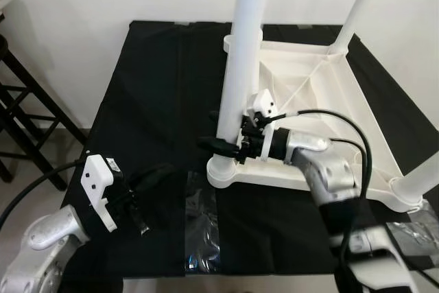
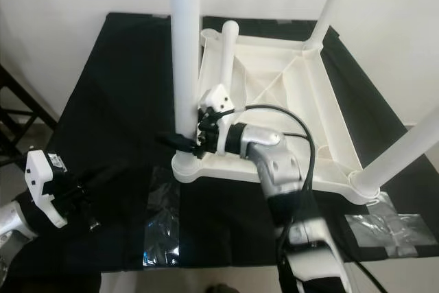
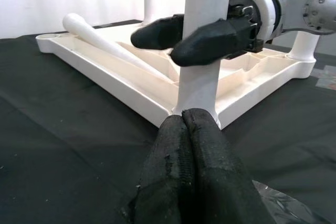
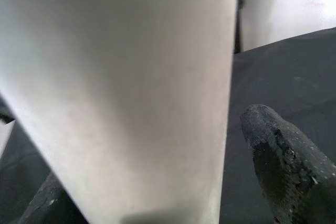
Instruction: Building children table
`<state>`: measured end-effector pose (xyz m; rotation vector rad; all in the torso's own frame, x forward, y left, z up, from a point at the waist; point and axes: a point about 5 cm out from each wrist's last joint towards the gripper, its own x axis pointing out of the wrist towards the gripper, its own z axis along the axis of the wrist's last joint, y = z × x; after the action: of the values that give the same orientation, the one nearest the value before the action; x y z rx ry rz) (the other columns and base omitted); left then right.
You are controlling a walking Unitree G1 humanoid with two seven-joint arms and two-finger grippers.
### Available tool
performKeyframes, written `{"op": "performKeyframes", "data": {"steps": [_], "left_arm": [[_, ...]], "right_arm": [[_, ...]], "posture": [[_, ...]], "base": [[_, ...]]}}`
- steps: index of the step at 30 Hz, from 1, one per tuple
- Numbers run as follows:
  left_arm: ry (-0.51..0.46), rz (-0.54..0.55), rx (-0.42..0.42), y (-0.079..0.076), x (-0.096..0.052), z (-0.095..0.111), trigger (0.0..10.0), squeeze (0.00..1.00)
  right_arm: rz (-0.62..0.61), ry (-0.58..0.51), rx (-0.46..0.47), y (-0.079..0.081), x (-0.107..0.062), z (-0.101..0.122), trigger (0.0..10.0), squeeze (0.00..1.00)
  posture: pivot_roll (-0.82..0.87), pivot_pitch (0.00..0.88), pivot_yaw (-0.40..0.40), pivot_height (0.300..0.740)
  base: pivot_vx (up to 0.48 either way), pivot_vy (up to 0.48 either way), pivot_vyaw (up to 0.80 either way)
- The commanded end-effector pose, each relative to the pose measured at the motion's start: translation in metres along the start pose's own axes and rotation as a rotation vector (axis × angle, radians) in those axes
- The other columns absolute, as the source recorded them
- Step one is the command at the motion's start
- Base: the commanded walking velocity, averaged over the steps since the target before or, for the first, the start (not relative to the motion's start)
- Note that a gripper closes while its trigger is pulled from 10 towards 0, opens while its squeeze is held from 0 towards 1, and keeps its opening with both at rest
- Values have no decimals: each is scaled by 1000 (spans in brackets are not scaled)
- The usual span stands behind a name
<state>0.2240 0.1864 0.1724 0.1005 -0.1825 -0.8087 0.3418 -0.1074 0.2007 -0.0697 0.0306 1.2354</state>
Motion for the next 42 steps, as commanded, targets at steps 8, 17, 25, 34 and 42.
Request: {"op": "performKeyframes", "data": {"steps": [8,17,25,34,42], "left_arm": [[12,-2,-11,-3,-1,-4,10000,0],[9,-5,-12,-4,-2,-1,10000,0],[13,-4,-9,0,-5,0,10000,0],[20,-6,-7,3,-3,-2,10000,0],[17,-4,-9,2,-3,-2,10000,0]], "right_arm": [[82,85,59,-18,-9,-9,0,0],[-103,28,41,-13,-25,-23,0,0],[-643,-86,223,40,1,-50,0,0],[-598,-35,200,57,18,-58,0,0],[-406,-36,197,54,18,-38,10000,1000]], "posture": [[82,125,-79,740],[62,140,-71,740],[37,154,-59,740],[48,140,-59,740],[55,133,-54,740]], "base": [[0,0,0],[0,0,0],[0,0,0],[0,0,0],[0,0,0]]}}
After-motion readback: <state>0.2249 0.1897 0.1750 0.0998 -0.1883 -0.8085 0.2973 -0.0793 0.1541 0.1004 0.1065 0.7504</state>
